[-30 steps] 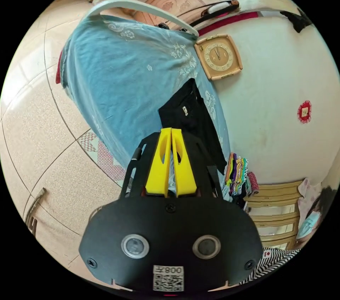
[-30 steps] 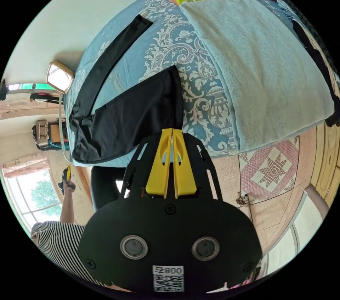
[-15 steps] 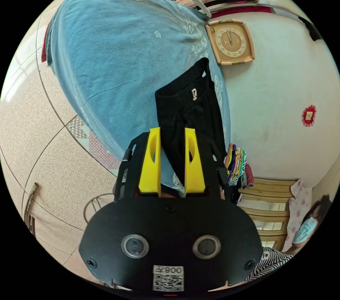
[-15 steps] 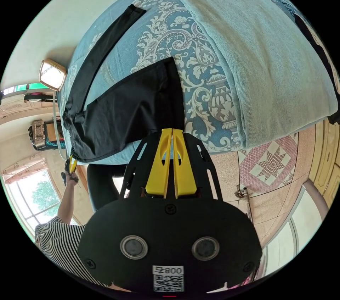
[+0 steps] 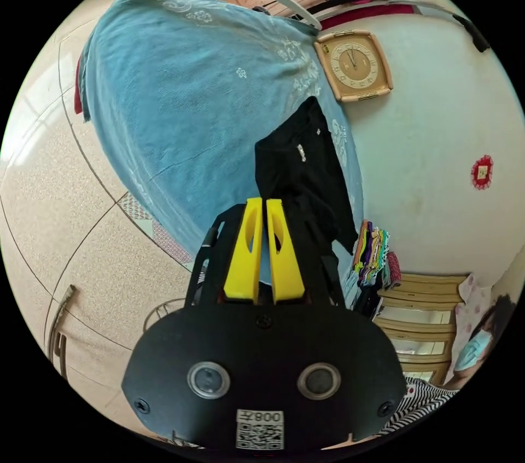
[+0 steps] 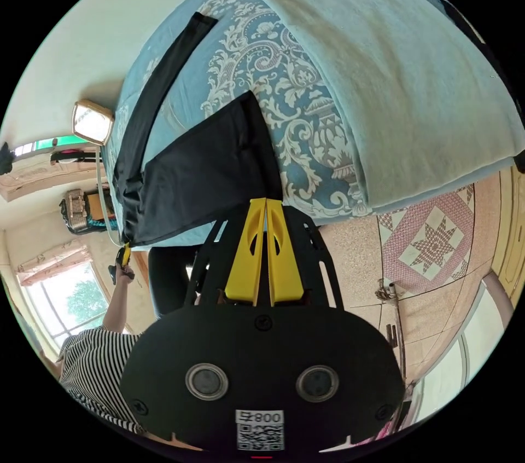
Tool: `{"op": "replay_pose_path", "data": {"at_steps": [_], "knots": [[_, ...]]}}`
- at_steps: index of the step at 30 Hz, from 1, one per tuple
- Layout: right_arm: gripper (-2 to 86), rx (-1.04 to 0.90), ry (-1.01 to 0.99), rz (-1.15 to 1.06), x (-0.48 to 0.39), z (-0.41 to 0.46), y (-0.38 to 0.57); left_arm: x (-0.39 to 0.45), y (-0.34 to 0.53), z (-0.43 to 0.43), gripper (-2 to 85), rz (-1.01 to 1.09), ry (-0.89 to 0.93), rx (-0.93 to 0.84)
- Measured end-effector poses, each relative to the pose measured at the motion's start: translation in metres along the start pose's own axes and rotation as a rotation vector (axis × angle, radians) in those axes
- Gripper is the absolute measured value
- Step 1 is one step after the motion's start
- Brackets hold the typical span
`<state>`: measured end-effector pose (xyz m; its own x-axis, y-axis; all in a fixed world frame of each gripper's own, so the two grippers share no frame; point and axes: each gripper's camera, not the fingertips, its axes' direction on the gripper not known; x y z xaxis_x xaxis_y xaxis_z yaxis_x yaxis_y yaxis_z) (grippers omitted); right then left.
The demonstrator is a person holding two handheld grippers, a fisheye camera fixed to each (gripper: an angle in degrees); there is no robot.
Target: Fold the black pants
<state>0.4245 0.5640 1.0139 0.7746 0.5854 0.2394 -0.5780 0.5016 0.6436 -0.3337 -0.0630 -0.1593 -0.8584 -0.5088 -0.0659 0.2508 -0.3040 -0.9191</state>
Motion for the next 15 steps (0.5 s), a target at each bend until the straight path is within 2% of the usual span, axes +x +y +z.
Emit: {"op": "replay_pose_path", "data": {"at_steps": [5, 8, 11, 15], "knots": [[0.0, 0.007, -0.031, 0.035, 0.009, 0.012, -0.009, 0.009, 0.002, 0.025, 2.8, -0.039, -0.071, 0.037], [0.0, 0.072, 0.072, 0.03, 0.006, 0.0, -0.011, 0.033, 0.004, 0.03, 3.6, 0.01, -0.121, 0.093], [0.1, 0.123, 0.104, -0.041, -0.014, -0.005, -0.024, 0.084, 0.002, 0.06, 4.6, 0.171, -0.088, 0.069], [0.5, 0.137, 0.078, -0.168, -0.056, 0.008, -0.071, 0.184, -0.006, 0.164, 6.2, 0.445, -0.03, -0.105]]}}
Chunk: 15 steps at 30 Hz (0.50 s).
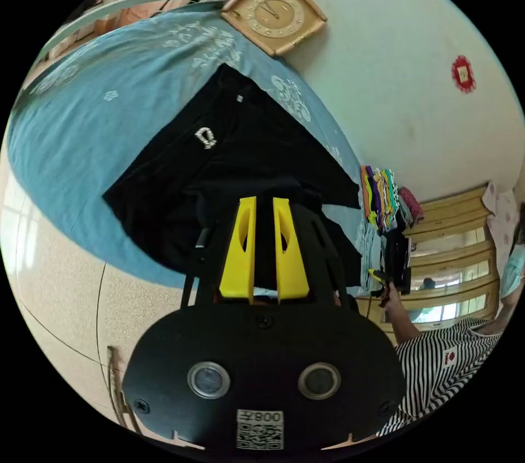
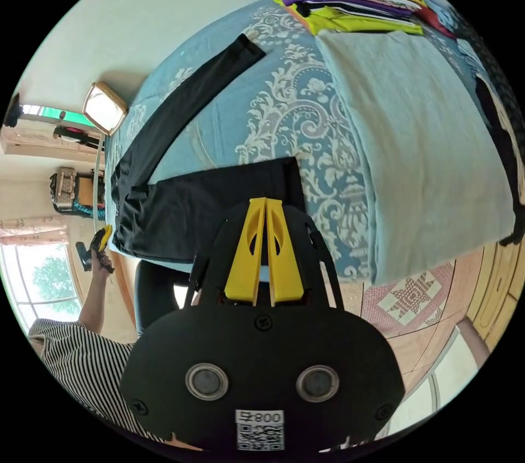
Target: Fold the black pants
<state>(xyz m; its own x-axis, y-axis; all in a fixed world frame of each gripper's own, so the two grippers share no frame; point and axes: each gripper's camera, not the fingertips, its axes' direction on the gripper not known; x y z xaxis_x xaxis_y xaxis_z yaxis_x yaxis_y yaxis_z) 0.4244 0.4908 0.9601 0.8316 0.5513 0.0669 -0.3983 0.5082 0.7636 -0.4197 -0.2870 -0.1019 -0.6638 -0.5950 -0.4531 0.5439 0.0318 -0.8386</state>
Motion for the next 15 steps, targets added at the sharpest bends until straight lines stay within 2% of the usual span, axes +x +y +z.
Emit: {"op": "replay_pose_path", "data": {"at_steps": [4, 9, 12, 15], "knots": [[2.0, 0.009, 0.023, -0.071, -0.031, 0.026, -0.082, 0.079, -0.053, 0.103, 6.6, 0.199, 0.017, -0.147], [4.7, 0.056, 0.029, -0.082, -0.041, 0.038, -0.17, 0.159, -0.103, 0.232, 6.7, 0.393, -0.072, -0.322], [5.6, 0.093, 0.028, -0.049, -0.035, 0.044, -0.215, 0.176, -0.114, 0.283, 5.0, 0.425, -0.136, -0.372], [5.8, 0.085, 0.015, -0.01, -0.029, 0.062, -0.25, 0.182, -0.125, 0.307, 3.4, 0.401, -0.086, -0.38]]}}
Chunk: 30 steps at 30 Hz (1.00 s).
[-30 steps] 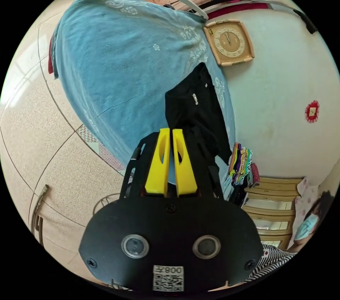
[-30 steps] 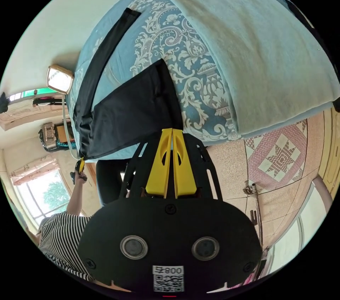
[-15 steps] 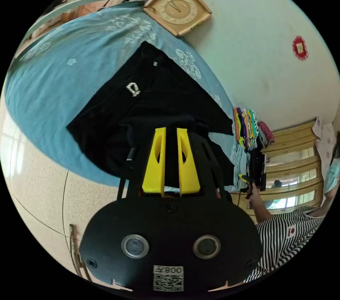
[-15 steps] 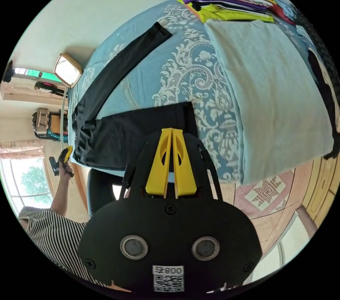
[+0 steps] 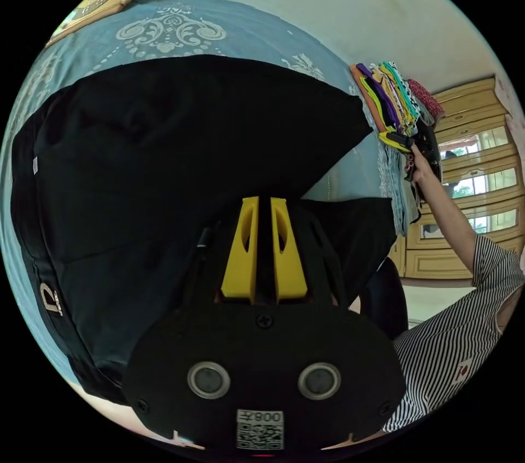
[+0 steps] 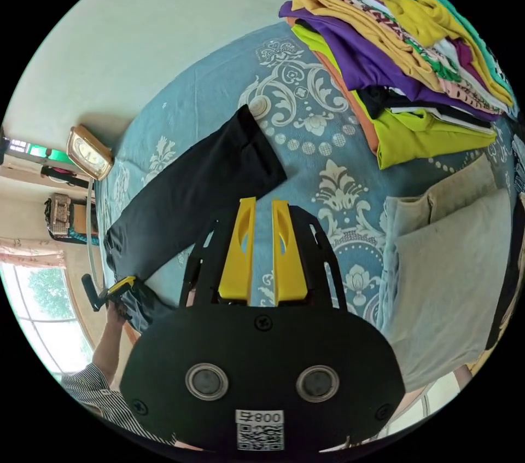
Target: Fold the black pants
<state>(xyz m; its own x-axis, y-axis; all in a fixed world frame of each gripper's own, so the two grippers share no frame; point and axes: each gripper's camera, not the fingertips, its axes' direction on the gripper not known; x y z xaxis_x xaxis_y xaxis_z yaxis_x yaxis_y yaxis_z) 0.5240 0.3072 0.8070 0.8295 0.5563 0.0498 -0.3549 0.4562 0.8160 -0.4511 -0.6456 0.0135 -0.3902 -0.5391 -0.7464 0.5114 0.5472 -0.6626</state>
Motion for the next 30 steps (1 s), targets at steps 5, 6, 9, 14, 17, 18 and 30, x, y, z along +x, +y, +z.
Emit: {"op": "replay_pose_path", "data": {"at_steps": [5, 6, 9, 14, 17, 18, 30], "knots": [[2.4, -0.017, 0.002, 0.059, 0.008, 0.03, -0.028, 0.019, -0.025, 0.024, 2.2, 0.028, -0.005, -0.009], [1.9, -0.012, -0.007, 0.057, 0.01, 0.031, -0.029, 0.024, -0.031, 0.028, 2.1, 0.043, 0.001, -0.012], [0.9, -0.001, -0.087, 0.049, 0.018, 0.028, -0.03, 0.035, -0.042, 0.032, 1.9, 0.065, 0.021, 0.005], [0.4, 0.056, -0.189, 0.009, 0.029, 0.011, -0.014, 0.038, -0.052, 0.038, 1.8, 0.061, 0.056, 0.05], [0.4, -0.037, -0.136, 0.024, 0.036, 0.036, -0.022, 0.033, -0.065, 0.068, 2.0, 0.025, 0.053, -0.009], [0.4, -0.04, -0.147, 0.04, 0.039, 0.039, -0.024, 0.035, -0.07, 0.076, 2.2, 0.024, 0.045, -0.015], [0.6, 0.081, -0.15, 0.037, 0.027, 0.01, -0.045, 0.075, -0.125, 0.11, 5.4, 0.121, 0.091, 0.024]]}}
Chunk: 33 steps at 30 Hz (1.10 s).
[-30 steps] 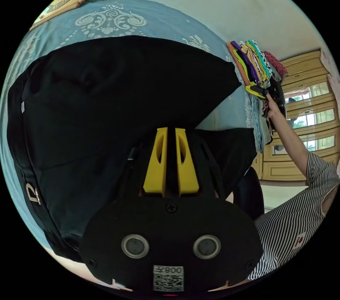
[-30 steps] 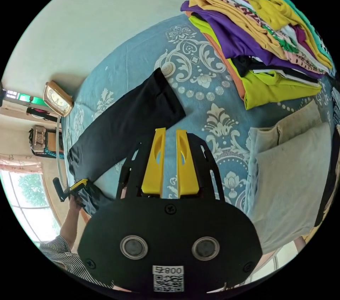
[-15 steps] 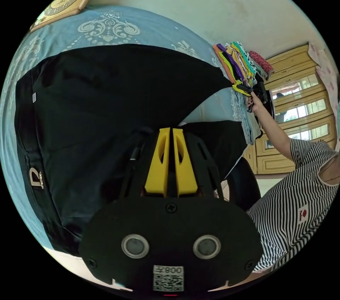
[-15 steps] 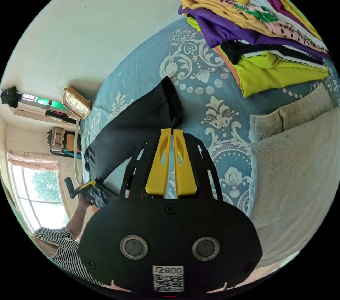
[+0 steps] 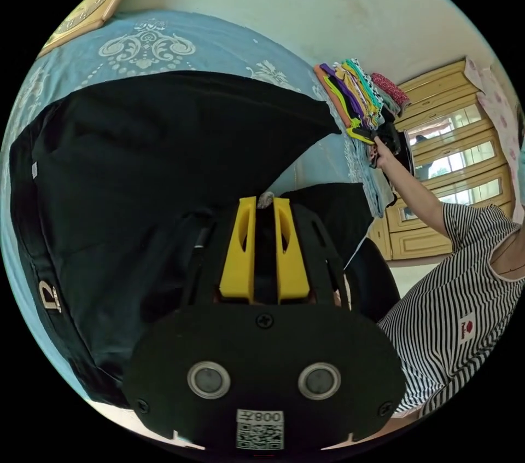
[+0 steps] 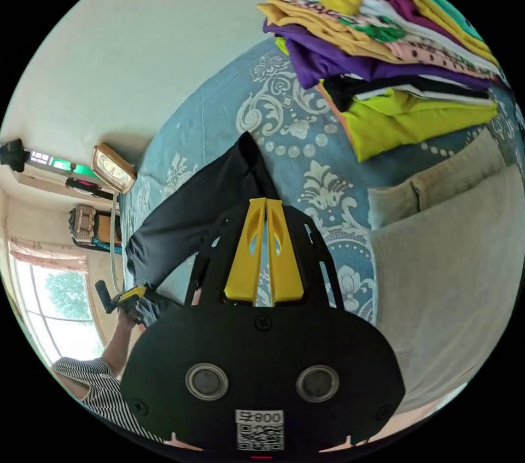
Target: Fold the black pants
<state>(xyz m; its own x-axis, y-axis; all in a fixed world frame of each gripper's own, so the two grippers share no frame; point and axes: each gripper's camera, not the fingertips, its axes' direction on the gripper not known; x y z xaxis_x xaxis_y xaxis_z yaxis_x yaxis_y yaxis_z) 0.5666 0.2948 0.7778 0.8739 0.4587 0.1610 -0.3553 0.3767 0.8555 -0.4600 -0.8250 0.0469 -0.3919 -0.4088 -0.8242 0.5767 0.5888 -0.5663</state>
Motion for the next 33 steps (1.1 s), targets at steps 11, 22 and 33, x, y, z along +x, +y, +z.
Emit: {"op": "replay_pose_path", "data": {"at_steps": [11, 22, 33], "knots": [[5.6, -0.011, 0.192, -0.171, -0.101, 0.04, -0.082, 0.009, -0.037, 0.06, 0.5, -0.003, -0.094, -0.109], [1.0, -0.055, 0.281, -0.22, -0.136, 0.04, -0.115, 0.008, -0.048, 0.067, 0.2, 0.018, -0.045, -0.118], [0.6, -0.102, 0.302, -0.18, -0.169, 0.033, -0.147, 0.005, -0.043, 0.059, 1.8, -0.007, -0.014, -0.074]]}}
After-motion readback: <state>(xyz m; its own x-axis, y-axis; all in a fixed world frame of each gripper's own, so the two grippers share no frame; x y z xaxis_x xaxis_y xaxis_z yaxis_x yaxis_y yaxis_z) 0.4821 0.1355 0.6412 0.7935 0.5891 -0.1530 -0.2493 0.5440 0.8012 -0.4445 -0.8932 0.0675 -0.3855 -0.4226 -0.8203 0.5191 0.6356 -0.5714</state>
